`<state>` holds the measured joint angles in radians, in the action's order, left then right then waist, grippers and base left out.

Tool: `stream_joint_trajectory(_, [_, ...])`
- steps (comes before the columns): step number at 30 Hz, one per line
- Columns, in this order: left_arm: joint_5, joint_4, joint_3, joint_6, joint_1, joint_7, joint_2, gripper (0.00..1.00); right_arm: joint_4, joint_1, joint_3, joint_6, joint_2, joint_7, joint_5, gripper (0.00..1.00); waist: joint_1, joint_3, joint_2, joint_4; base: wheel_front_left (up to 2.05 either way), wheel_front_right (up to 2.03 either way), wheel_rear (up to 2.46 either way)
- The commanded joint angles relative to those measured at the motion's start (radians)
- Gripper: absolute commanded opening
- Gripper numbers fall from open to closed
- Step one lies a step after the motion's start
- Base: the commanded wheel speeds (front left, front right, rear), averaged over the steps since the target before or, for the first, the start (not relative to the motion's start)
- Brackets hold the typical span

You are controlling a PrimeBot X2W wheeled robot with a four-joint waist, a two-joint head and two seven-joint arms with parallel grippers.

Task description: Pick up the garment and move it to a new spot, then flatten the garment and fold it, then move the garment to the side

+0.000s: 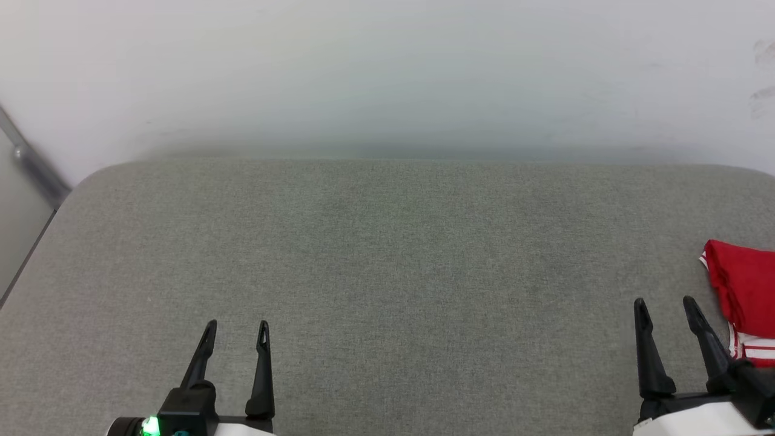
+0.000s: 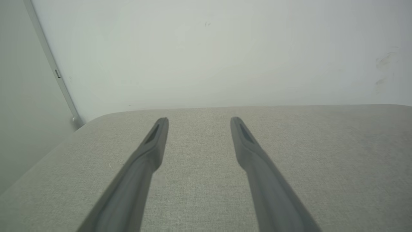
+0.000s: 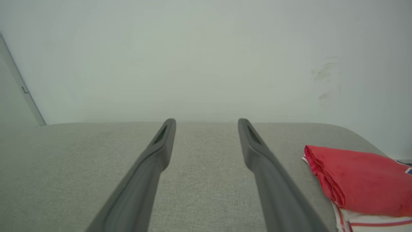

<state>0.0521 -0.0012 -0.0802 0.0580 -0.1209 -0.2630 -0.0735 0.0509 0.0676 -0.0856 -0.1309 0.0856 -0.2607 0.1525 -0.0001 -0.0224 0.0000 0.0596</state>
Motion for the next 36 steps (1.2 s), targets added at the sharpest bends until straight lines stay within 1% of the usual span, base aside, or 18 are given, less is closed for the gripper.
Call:
stream_joint_trajectory(1, [0.006, 0.006, 0.003, -0.007, -0.014, -0.002, 0.004, 1.00, -0.018, 0.028, -0.005, 0.000, -0.011, -0.005, -0.003, 1.00, 0.0001, -0.004, 0.0000, 0.001, 0.00, 0.00, 0.00])
stream_joint_trajectory(9, [0.015, 0.019, 0.010, -0.024, -0.021, -0.002, 0.008, 1.00, -0.086, 0.101, -0.035, 0.000, -0.029, -0.004, -0.026, 1.00, 0.0001, -0.013, 0.0000, -0.002, 0.00, 0.00, 0.00])
stream_joint_trajectory(20, [0.012, 0.035, 0.022, -0.036, -0.017, -0.002, 0.013, 1.00, -0.106, 0.113, -0.036, 0.000, -0.037, -0.005, -0.036, 1.00, 0.0001, -0.009, 0.0000, -0.009, 0.00, 0.00, 0.00])
stream_joint_trajectory(21, [0.013, 0.037, 0.021, -0.033, -0.015, 0.000, 0.013, 0.00, -0.101, 0.101, -0.037, 0.000, -0.032, -0.002, -0.031, 0.00, 0.0002, -0.009, 0.0000, -0.009, 0.00, 0.00, 0.00])
stream_joint_trajectory(25, [0.016, 0.076, 0.020, -0.033, -0.025, 0.005, 0.016, 0.00, -0.062, 0.102, -0.034, 0.000, -0.033, 0.002, -0.026, 0.00, 0.0002, -0.009, 0.0000, -0.009, 0.00, 0.00, 0.00])
stream_joint_trajectory(36, [0.250, 0.101, 0.041, -0.056, 0.014, 0.057, 0.014, 0.00, -0.025, 0.059, -0.029, 0.000, -0.031, 0.055, 0.198, 0.00, 0.0002, -0.006, 0.0000, -0.014, 0.00, 0.00, 0.00])
